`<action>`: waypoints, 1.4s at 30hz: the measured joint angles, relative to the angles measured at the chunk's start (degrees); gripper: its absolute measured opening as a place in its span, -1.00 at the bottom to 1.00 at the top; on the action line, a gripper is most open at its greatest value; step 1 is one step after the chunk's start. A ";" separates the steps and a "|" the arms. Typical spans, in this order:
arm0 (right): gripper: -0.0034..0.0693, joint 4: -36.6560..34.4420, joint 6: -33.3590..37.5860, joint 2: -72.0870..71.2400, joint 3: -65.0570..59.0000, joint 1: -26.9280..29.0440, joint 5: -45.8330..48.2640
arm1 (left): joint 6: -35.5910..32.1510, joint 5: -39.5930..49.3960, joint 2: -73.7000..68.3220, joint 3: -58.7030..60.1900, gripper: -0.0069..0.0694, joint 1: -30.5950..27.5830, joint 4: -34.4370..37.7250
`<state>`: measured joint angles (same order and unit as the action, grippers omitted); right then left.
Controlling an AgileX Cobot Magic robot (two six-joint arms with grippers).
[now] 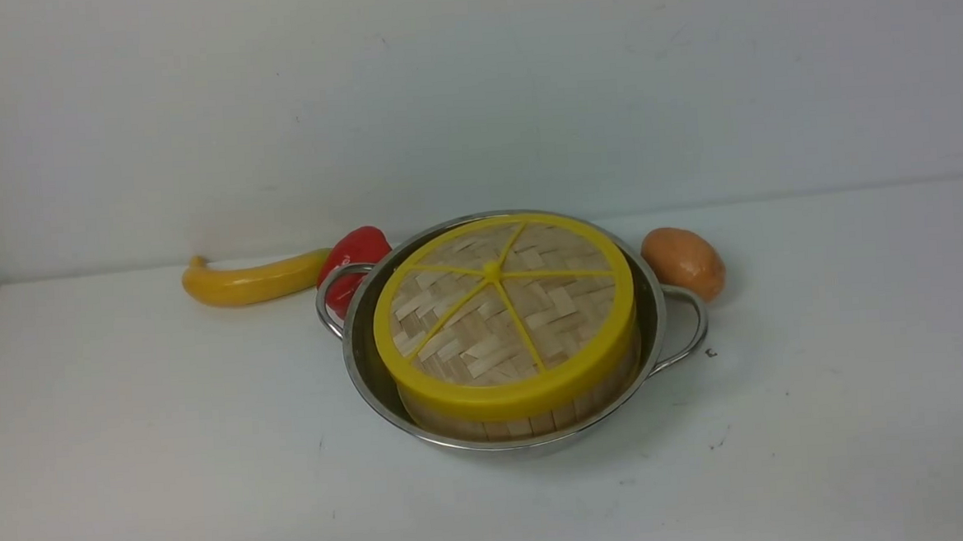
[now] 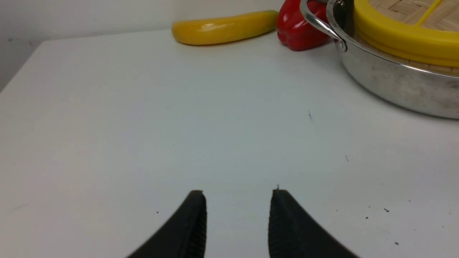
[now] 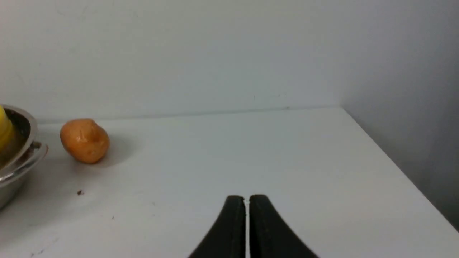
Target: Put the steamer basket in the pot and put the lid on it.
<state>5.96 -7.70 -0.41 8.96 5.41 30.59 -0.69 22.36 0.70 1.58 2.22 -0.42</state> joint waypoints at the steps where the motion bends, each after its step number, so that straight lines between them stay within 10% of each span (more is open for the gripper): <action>1: -0.87 -0.10 0.00 0.00 0.00 -1.26 0.72 | 0.00 0.00 0.00 0.00 -0.19 0.00 0.00; 42: -0.81 -1.44 0.03 0.00 -10.13 -12.48 -6.98 | 0.00 0.00 0.00 0.00 -0.19 0.00 0.00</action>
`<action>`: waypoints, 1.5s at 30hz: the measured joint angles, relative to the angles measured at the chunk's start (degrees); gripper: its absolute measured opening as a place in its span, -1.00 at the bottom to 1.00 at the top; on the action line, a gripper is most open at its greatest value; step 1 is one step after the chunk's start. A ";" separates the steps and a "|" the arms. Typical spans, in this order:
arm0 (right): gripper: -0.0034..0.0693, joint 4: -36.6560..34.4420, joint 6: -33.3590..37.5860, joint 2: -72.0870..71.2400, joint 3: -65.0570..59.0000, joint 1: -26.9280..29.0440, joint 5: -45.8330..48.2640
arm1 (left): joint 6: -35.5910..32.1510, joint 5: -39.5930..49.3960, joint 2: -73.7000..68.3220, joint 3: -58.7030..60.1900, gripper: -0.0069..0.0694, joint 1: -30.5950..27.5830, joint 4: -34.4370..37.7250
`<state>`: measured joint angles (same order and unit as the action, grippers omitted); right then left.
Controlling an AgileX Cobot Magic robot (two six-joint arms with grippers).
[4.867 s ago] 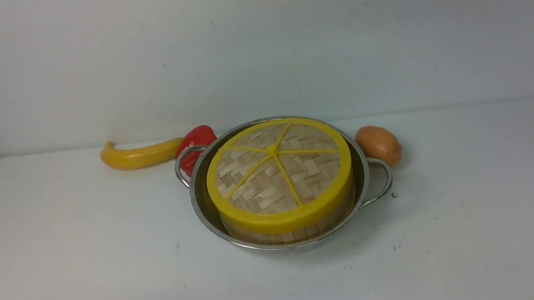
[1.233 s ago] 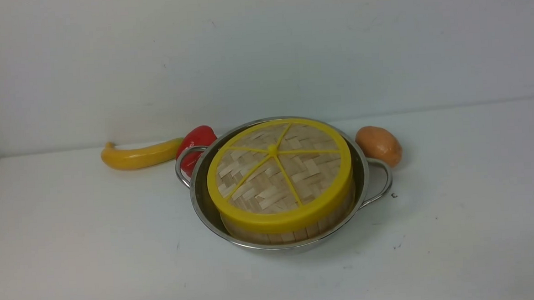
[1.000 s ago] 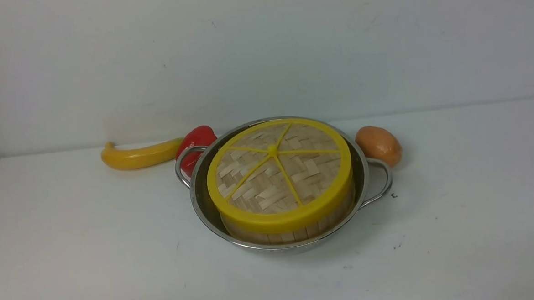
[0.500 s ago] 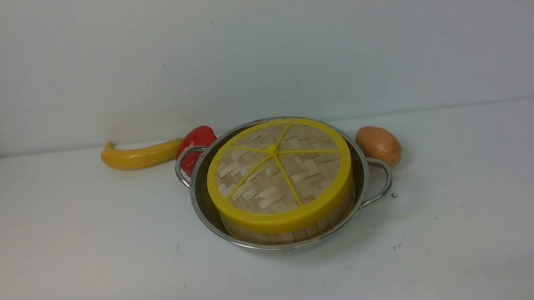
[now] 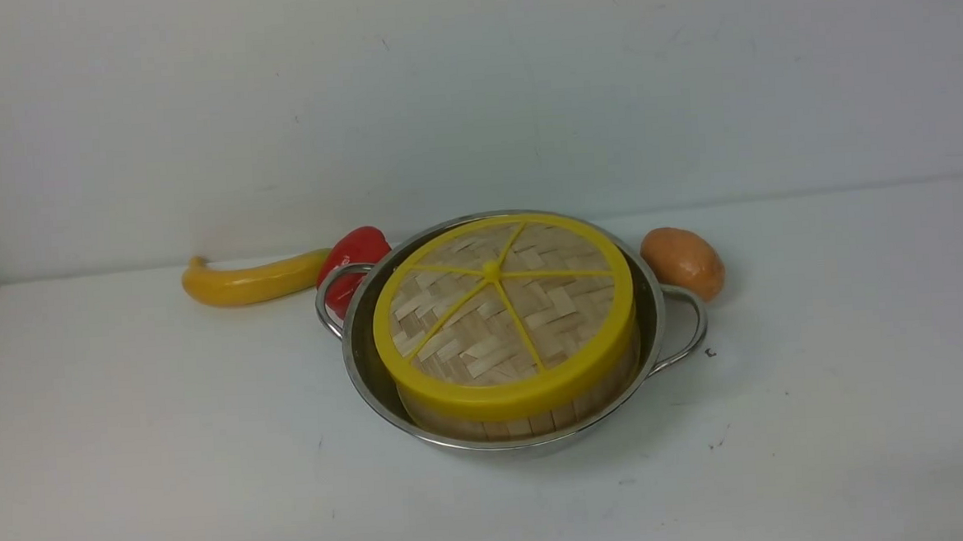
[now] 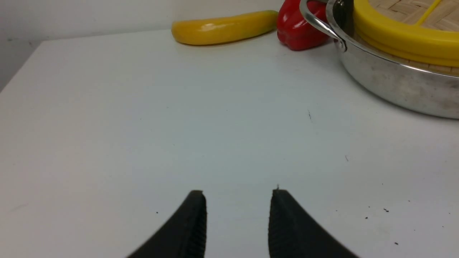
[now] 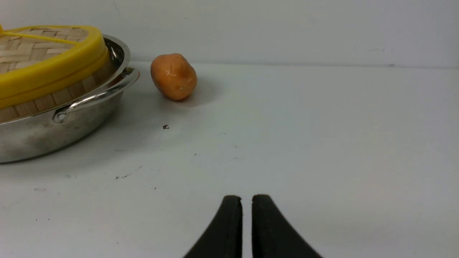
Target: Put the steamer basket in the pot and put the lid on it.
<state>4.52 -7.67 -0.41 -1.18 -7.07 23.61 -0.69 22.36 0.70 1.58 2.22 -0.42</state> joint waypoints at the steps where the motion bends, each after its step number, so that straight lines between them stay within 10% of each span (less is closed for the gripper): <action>1: -0.81 0.00 0.00 0.00 0.00 0.00 0.00 | 0.00 0.00 0.00 0.00 -0.19 0.00 0.00; 45: -0.70 -5.91 5.60 0.00 -0.07 0.00 -0.48 | 0.00 0.00 0.00 0.00 -0.19 0.00 0.00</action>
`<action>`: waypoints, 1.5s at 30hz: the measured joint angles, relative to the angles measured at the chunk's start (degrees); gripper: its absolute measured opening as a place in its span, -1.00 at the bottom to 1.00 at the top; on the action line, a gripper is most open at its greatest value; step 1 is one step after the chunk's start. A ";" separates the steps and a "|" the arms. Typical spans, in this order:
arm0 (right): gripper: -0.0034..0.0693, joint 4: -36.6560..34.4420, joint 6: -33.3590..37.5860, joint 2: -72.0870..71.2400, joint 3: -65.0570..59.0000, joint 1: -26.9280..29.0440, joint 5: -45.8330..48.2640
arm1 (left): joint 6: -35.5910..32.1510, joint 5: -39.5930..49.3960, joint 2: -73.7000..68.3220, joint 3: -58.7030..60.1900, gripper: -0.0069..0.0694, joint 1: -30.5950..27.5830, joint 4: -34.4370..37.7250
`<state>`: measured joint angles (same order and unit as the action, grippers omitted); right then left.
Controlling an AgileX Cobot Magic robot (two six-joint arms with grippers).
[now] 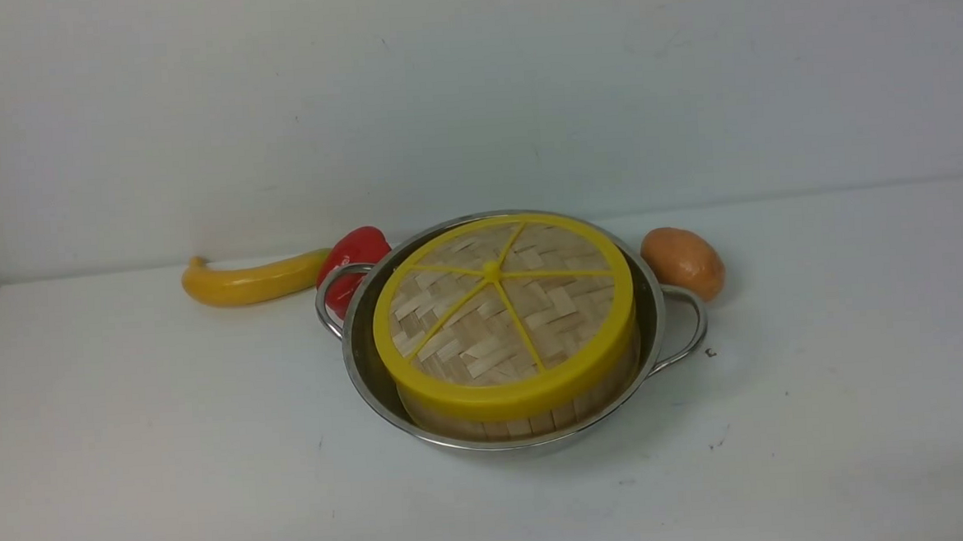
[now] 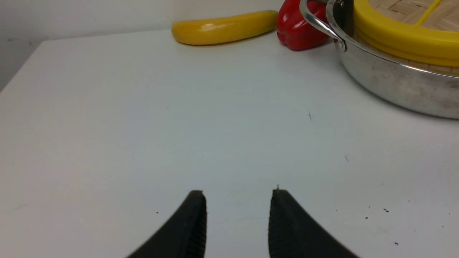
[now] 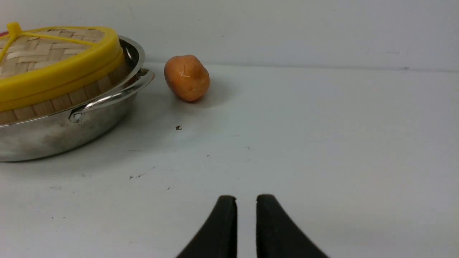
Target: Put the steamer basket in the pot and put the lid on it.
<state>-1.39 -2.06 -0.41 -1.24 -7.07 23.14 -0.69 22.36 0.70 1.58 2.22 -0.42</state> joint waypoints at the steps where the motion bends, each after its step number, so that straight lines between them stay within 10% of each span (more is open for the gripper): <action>1: -0.69 -0.04 0.00 0.00 0.00 0.00 0.00 | 0.00 0.00 0.00 0.00 -0.19 0.00 0.00; 45: -0.61 -0.07 -0.88 0.00 0.00 0.00 0.00 | 0.00 0.00 0.00 0.00 -0.19 0.00 0.00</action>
